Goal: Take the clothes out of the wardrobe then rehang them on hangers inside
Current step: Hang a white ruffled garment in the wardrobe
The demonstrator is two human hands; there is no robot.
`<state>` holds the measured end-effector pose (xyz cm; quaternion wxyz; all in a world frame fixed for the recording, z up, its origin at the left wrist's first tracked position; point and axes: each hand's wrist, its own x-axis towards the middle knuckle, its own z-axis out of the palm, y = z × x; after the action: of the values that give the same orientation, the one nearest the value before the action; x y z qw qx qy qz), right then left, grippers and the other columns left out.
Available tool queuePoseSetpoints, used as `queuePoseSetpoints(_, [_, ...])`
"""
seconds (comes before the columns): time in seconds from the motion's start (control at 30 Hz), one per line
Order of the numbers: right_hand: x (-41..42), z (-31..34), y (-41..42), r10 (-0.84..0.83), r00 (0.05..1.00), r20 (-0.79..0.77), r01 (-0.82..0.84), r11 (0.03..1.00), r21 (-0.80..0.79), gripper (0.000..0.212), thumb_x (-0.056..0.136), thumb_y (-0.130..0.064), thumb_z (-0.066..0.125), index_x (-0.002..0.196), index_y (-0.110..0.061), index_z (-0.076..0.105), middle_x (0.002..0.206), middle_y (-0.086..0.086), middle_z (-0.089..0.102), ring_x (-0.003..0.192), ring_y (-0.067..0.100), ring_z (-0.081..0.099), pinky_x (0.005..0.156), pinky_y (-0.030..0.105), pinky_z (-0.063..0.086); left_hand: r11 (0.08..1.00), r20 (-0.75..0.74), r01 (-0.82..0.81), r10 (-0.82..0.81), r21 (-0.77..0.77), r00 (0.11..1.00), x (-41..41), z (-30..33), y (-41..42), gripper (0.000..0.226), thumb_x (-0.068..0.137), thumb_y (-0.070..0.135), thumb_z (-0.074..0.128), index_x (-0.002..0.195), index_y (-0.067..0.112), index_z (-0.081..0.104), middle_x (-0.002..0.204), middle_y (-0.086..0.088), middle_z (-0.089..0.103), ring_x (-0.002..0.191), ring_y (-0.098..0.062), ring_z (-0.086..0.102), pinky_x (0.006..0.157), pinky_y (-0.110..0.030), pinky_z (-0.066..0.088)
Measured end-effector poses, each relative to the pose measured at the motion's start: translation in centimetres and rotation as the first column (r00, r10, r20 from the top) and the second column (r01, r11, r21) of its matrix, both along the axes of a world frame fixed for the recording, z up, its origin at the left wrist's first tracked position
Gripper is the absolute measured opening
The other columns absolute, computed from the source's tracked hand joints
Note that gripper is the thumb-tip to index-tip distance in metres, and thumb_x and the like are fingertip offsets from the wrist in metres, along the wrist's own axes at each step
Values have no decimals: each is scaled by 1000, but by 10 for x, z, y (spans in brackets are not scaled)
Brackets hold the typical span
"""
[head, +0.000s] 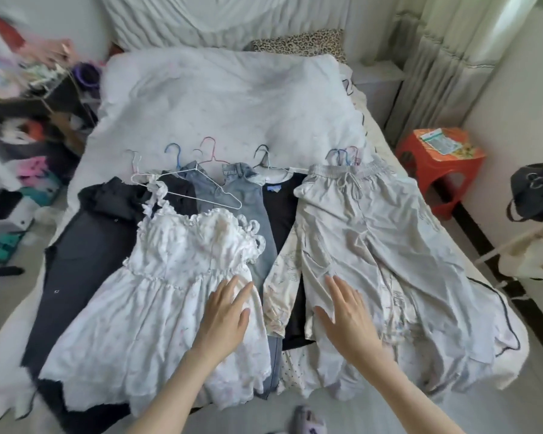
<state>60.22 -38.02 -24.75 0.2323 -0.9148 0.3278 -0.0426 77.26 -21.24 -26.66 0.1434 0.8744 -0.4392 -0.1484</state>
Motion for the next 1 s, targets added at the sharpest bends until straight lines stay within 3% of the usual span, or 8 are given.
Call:
queuePoseSetpoints(0.1, [41,-2,-18,65,998,-12,-64,998,19,63,96,-39,43,149,-20,14,154,2,19,142,18,16,116,33,12,997,13,-76,76,-15,997,27,-7,2,46,90,18,45,136,15,45,144,-16,39,133,-39,34,105,-49,31])
queuePoseSetpoints(0.27, [104,-11,-43,154,988,-2,-154,987,44,58,95,-35,48,145,-16,26,147,5,34,136,22,30,112,32,20,977,-3,-210,211,44,978,65,-18,4,48,88,12,57,135,15,47,143,-14,40,132,-38,36,105,-47,32])
queuePoseSetpoints(0.4, [152,-21,-65,197,980,-23,-193,974,117,57,96,-32,47,146,-16,25,146,3,34,135,21,31,110,28,20,949,-44,-305,310,83,950,99,-23,-9,49,99,24,35,146,25,24,155,-5,11,144,-25,6,115,-34,10])
queuePoseSetpoints(0.6, [212,-55,-88,182,973,-145,-139,953,270,55,97,-34,42,146,-17,22,146,4,34,134,20,32,107,29,25,938,-73,-319,330,137,941,154,-42,-22,49,99,24,34,146,27,21,156,-2,9,144,-23,3,115,-32,9])
queuePoseSetpoints(0.87, [303,-108,-102,-20,947,-320,163,889,427,54,98,-36,40,143,-9,28,144,12,37,127,27,42,97,33,36,943,-68,-275,292,188,954,293,-67,-31,48,99,23,35,146,23,24,156,-6,8,144,-24,1,115,-34,5])
queuePoseSetpoints(1.0, [348,-127,-104,-164,917,-365,337,807,485,47,97,-31,42,139,-9,38,137,13,46,120,28,48,85,27,36,964,38,-200,197,173,980,387,-83,-44,42,96,20,41,138,13,42,150,-16,26,140,-35,17,112,-47,19])
